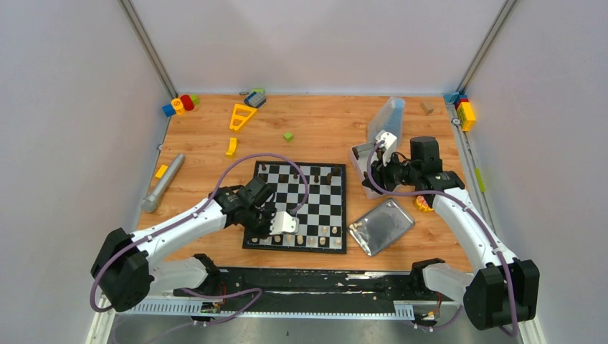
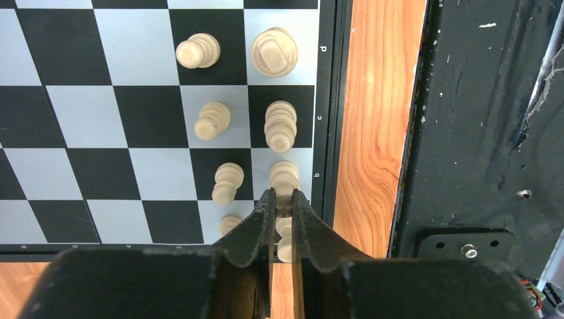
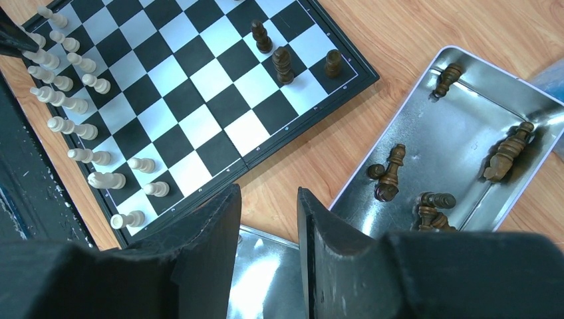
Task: Set up the chess pieces on the board
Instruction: Place the chess piece on the chessboard.
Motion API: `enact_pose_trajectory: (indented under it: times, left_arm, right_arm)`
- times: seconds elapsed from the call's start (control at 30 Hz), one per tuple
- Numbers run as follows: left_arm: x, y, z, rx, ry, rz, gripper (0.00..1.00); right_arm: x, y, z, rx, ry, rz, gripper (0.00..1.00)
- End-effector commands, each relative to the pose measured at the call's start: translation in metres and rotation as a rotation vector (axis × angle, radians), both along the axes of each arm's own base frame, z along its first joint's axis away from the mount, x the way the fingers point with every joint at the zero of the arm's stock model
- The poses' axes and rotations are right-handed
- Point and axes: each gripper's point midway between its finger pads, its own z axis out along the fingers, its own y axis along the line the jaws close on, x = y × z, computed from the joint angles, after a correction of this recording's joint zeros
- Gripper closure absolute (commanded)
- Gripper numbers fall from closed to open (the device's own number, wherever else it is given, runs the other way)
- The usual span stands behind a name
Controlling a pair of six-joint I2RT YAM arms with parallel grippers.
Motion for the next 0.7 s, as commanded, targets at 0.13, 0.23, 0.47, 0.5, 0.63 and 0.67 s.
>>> enact_pose_trajectory:
  times: [0.13, 0.23, 0.47, 0.5, 0.63, 0.67]
  left_arm:
    - [0.004, -0.001, 0.0, 0.005, -0.007, 0.014, 0.69]
    - [0.012, 0.001, 0.005, 0.011, -0.052, 0.04, 0.61]
    - [0.027, 0.001, 0.045, -0.08, -0.183, 0.111, 0.37]
    - [0.029, 0.0, 0.053, -0.097, -0.2, 0.124, 0.32]
    - [0.037, -0.003, 0.086, -0.189, -0.29, 0.167, 0.19]
    - [0.039, -0.004, 0.09, -0.199, -0.301, 0.175, 0.17]
  right_arm:
    - [0.0, 0.0, -0.001, -0.003, -0.008, 0.014, 0.63]
    - [-0.003, -0.003, -0.007, -0.028, 0.007, 0.021, 0.63]
    - [-0.044, -0.012, -0.038, -0.129, 0.115, 0.148, 0.61]
    - [-0.051, -0.013, -0.044, -0.145, 0.133, 0.167, 0.61]
    - [-0.072, -0.012, -0.074, -0.226, 0.191, 0.232, 0.6]
    - [-0.075, -0.01, -0.081, -0.245, 0.201, 0.25, 0.6]
